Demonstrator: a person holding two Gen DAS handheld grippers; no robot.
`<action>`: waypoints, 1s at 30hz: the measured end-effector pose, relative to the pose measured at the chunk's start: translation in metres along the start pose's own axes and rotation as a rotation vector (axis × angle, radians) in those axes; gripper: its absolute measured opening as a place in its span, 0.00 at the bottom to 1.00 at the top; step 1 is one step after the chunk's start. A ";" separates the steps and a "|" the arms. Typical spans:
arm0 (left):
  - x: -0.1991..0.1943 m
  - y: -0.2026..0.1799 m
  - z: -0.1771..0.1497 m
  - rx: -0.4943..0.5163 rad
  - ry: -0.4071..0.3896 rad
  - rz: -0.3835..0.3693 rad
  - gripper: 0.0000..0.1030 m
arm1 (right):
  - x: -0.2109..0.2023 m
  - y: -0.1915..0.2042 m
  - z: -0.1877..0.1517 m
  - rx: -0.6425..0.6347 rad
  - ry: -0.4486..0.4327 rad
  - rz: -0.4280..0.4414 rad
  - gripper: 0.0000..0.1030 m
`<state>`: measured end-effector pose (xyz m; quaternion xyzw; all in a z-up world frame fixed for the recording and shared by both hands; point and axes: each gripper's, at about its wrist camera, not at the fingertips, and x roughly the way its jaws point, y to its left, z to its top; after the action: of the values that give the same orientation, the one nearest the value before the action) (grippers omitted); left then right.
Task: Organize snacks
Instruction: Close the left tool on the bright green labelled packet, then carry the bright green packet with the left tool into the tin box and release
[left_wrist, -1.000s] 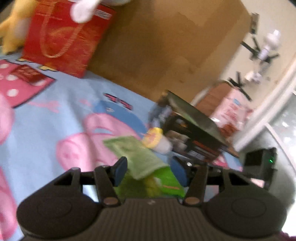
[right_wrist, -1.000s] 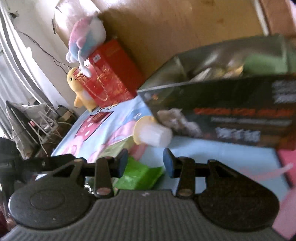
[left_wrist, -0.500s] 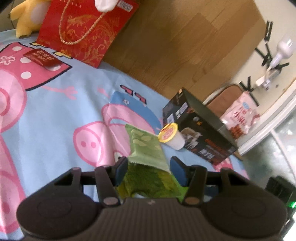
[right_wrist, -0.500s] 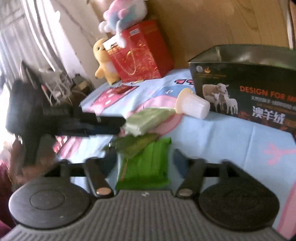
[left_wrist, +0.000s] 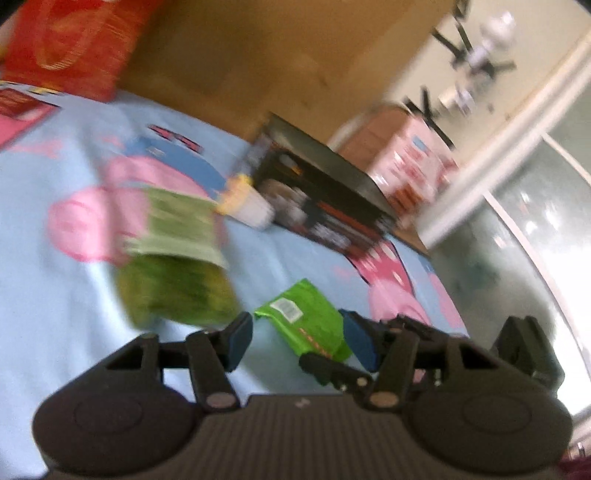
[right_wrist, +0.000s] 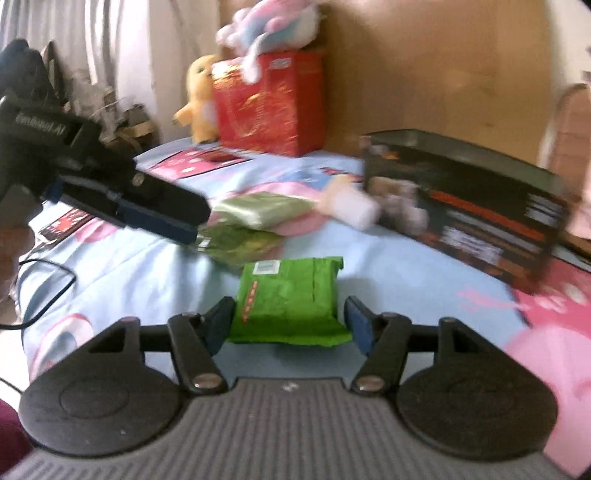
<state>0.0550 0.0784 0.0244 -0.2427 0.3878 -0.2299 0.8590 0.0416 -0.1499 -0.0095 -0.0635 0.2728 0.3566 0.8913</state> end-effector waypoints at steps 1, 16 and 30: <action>0.010 -0.006 0.000 0.008 0.024 -0.011 0.60 | -0.007 -0.006 -0.003 0.023 -0.011 -0.007 0.65; 0.084 -0.051 0.016 0.012 0.138 -0.061 0.38 | -0.046 -0.038 -0.018 0.176 -0.128 -0.057 0.60; 0.079 -0.091 0.133 0.179 -0.096 -0.037 0.45 | 0.004 -0.082 0.075 0.061 -0.311 -0.179 0.56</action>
<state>0.1867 -0.0064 0.1123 -0.1830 0.3194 -0.2675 0.8905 0.1322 -0.1852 0.0448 -0.0044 0.1357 0.2728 0.9524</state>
